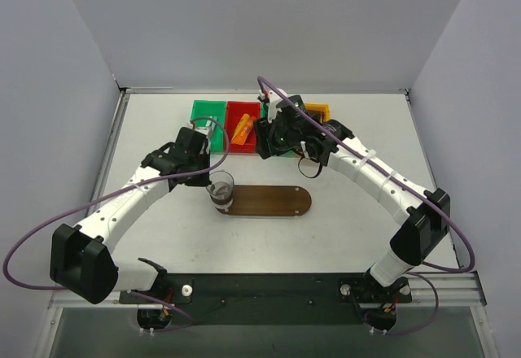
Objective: Prepare toiletry sets of a toothbrush and toothpaste on the tray
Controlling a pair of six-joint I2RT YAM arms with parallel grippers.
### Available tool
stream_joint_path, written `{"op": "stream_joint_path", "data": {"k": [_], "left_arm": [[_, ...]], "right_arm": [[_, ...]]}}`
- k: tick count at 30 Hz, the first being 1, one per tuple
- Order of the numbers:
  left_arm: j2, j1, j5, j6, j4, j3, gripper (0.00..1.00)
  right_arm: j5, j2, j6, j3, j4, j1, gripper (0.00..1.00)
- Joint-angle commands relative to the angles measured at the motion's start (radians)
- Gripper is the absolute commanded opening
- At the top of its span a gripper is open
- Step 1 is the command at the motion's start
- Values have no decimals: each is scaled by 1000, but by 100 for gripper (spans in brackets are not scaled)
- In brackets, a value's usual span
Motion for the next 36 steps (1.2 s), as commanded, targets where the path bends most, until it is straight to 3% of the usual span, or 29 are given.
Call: {"op": "stream_joint_path", "data": {"k": [1,20,22,26,36], "left_arm": [[-32,-2,-50,-20,6,-12,4],[-45,-2,-70,-32,28,-32,1],[-48,-2,-69,-28,28,-30,6],[-63,-2,-59,-22,39,-36,33],[-117,-2,-64,-14,37,-38,58]], "right_arm": [[4,12,-19,30,9,7,49],[-6,59,-52,82,-13,5,49],[-7,64,-54,85,-16,5,49],[-9,73,-54,95,-17,5,50],[-9,78,-36,104,-19,2,52]]}}
